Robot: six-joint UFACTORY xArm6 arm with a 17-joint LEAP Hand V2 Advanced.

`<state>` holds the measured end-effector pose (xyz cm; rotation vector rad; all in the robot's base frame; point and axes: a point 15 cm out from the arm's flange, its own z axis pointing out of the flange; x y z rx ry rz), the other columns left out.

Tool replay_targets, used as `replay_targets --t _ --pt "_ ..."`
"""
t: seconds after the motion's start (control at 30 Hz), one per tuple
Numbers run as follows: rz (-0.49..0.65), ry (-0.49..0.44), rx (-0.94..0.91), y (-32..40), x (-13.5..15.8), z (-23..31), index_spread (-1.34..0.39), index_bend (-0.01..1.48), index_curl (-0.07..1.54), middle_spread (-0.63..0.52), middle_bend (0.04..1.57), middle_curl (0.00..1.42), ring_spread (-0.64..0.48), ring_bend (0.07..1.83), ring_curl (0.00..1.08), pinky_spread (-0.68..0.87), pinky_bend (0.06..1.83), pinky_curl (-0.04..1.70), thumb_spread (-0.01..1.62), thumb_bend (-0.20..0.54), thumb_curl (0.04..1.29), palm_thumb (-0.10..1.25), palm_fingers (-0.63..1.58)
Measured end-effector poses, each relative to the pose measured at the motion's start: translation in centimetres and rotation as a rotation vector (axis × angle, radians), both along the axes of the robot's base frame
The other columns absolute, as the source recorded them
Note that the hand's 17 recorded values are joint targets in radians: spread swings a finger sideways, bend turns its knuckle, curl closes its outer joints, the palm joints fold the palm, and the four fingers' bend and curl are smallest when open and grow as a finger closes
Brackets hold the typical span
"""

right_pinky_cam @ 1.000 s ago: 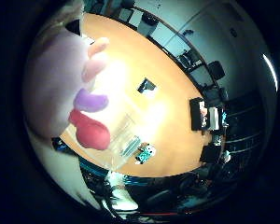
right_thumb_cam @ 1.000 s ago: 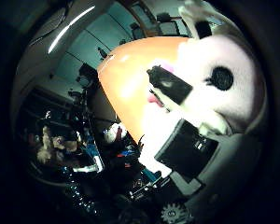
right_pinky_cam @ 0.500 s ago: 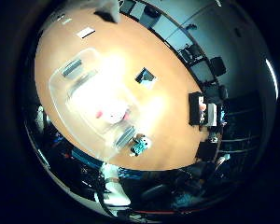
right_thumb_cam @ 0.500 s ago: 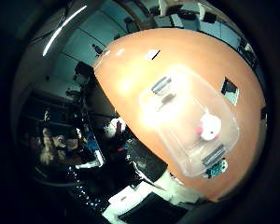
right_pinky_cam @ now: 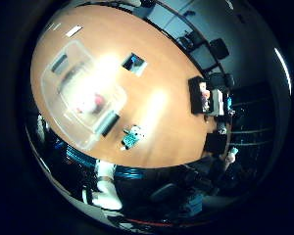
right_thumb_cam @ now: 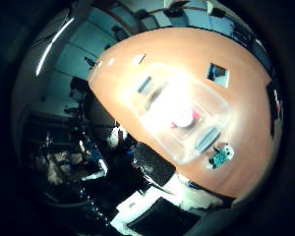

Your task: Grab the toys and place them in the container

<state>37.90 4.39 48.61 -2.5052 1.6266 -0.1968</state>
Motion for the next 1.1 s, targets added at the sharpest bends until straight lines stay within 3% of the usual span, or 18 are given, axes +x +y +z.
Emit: replay_targets --t 0.2,0.53,0.87,1.1 --pt "-0.09 0.084 -0.032 -9.0 -1.6 -5.0 -0.42 0.17 0.28 -0.03 0.26 0.33 0.15 0.54 0.21 0.47 0.56 0.41 1.13 -0.017 0.26 0.4 0.19" --pt "-0.078 0.183 -0.131 -18.1 -4.0 -13.6 -0.43 0.17 0.29 -0.02 0.23 0.33 0.16 0.45 0.19 0.43 0.44 0.33 1.11 -0.012 0.28 0.52 0.18" --pt "0.048 0.269 -0.275 -20.9 -6.9 -20.1 -0.47 0.18 0.31 -0.03 0.19 0.32 0.16 0.31 0.19 0.39 0.34 0.29 1.07 -0.002 0.39 0.85 0.15" --pt "0.129 0.271 -0.375 -21.4 -7.0 -22.2 -0.49 0.18 0.31 -0.02 0.18 0.3 0.16 0.26 0.2 0.38 0.32 0.3 1.01 -0.018 0.46 0.94 0.15"
